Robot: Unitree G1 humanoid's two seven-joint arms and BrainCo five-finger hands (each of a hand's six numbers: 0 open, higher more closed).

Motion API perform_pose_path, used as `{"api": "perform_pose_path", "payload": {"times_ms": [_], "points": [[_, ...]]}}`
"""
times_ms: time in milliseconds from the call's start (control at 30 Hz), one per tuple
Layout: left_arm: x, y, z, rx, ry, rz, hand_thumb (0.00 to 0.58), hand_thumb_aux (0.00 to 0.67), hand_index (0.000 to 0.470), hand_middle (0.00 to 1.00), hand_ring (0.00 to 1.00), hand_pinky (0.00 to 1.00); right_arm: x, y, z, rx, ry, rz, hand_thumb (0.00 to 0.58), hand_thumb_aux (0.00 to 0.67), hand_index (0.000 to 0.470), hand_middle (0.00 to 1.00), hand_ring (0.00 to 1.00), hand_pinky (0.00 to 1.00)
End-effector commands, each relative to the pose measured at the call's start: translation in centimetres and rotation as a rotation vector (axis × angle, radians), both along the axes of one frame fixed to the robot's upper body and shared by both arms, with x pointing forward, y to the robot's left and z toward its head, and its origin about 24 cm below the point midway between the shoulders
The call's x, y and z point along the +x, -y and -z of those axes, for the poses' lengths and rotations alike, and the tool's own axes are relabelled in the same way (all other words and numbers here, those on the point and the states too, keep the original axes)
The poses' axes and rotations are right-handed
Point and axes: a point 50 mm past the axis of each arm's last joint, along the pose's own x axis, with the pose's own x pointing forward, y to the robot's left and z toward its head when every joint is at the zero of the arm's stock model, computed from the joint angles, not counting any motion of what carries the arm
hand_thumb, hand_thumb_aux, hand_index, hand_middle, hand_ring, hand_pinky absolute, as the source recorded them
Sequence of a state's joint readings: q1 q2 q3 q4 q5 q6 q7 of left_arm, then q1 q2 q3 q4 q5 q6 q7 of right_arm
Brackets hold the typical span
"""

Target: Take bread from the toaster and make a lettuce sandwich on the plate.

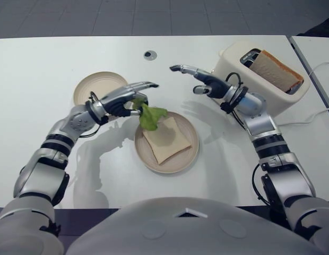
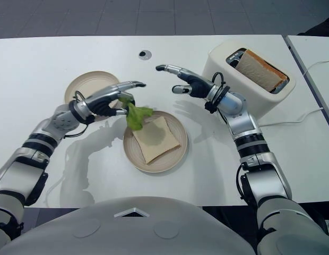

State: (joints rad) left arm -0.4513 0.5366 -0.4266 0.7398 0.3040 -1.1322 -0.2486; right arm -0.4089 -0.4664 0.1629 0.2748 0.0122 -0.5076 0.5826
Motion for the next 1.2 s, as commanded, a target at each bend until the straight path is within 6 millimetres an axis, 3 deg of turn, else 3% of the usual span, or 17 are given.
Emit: {"api": "perform_pose_path", "payload": {"times_ms": [33, 100, 133, 167, 200, 300, 500, 667, 833, 867, 900, 933, 1200], "points": [[-0.6, 2.0, 1.9, 0.072, -0.069, 0.057, 0.58, 0.67, 0.47, 0.0, 0.0, 0.0, -0.3, 0.5, -1.9, 0.064, 0.016, -0.02, 0.0, 0.0, 0.0, 0.0, 0.0, 0.0], [-0.9, 2.6, 2.5, 0.089, -0.087, 0.077, 0.58, 0.67, 0.47, 0.0, 0.0, 0.0, -0.6, 0.6, -2.1, 0.07, 0.02, -0.028, 0.0, 0.0, 0.0, 0.0, 0.0, 0.0], [-1.1, 2.9, 2.7, 0.097, -0.093, 0.083, 0.577, 0.625, 0.439, 0.0, 0.0, 0.0, -0.7, 0.6, -2.2, 0.072, 0.024, -0.032, 0.0, 0.0, 0.0, 0.0, 0.0, 0.0], [-1.1, 3.0, 3.0, 0.112, -0.101, 0.084, 0.508, 0.434, 0.304, 0.0, 0.0, 0.0, -0.9, 0.7, -2.4, 0.073, 0.031, -0.035, 0.0, 0.0, 0.0, 0.0, 0.0, 0.0], [-1.2, 3.1, 3.4, 0.132, -0.113, 0.086, 0.0, 0.0, 0.0, 0.0, 0.0, 0.0, -1.0, 0.8, -2.6, 0.074, 0.036, -0.038, 0.0, 0.0, 0.0, 0.0, 0.0, 0.0], [-1.7, 3.1, 4.1, 0.177, -0.135, 0.1, 0.0, 0.0, 0.0, 0.0, 0.0, 0.0, -1.3, 1.1, -3.0, 0.075, 0.052, -0.037, 0.0, 0.0, 0.0, 0.0, 0.0, 0.0], [-1.2, 2.6, 3.7, 0.162, -0.122, 0.069, 0.0, 0.0, 0.0, 0.0, 0.0, 0.0, -1.9, 2.3, -4.5, 0.065, 0.131, 0.0, 0.0, 0.0, 0.0, 0.0, 0.0, 0.0], [-0.9, 1.8, 3.0, 0.139, -0.099, 0.043, 0.0, 0.0, 0.0, 0.0, 0.0, 0.0, -2.7, 6.3, -7.5, 0.01, 0.311, 0.199, 0.0, 0.0, 0.0, 0.0, 0.0, 0.0], [-0.8, 2.2, 3.6, 0.175, -0.11, 0.049, 0.0, 0.0, 0.0, 0.0, 0.0, 0.0, -3.1, 8.6, -8.5, -0.052, 0.382, 0.313, 0.0, 0.0, 0.0, 0.0, 0.0, 0.0], [-0.9, 2.4, 3.8, 0.189, -0.116, 0.059, 0.241, 0.158, 0.111, 0.0, 0.0, 0.0, -3.1, 8.6, -8.5, -0.049, 0.383, 0.313, 0.0, 0.0, 0.0, 0.0, 0.0, 0.0], [-1.1, 2.6, 4.2, 0.207, -0.125, 0.071, 0.516, 0.447, 0.313, 0.0, 0.0, 0.0, -3.1, 8.4, -8.4, -0.049, 0.38, 0.306, 0.0, 0.0, 0.0, 0.0, 0.0, 0.0], [-1.3, 2.8, 4.5, 0.226, -0.134, 0.085, 0.58, 0.67, 0.47, 0.0, 0.0, 0.0, -3.0, 8.2, -8.2, -0.053, 0.376, 0.298, 0.0, 0.0, 0.0, 0.0, 0.0, 0.0], [-2.4, 3.6, 5.4, 0.258, -0.166, 0.161, 0.58, 0.67, 0.47, 0.0, 0.0, 0.0, -3.2, 8.3, -8.2, -0.062, 0.376, 0.295, 0.0, 0.0, 0.0, 0.0, 0.0, 0.0]]}}
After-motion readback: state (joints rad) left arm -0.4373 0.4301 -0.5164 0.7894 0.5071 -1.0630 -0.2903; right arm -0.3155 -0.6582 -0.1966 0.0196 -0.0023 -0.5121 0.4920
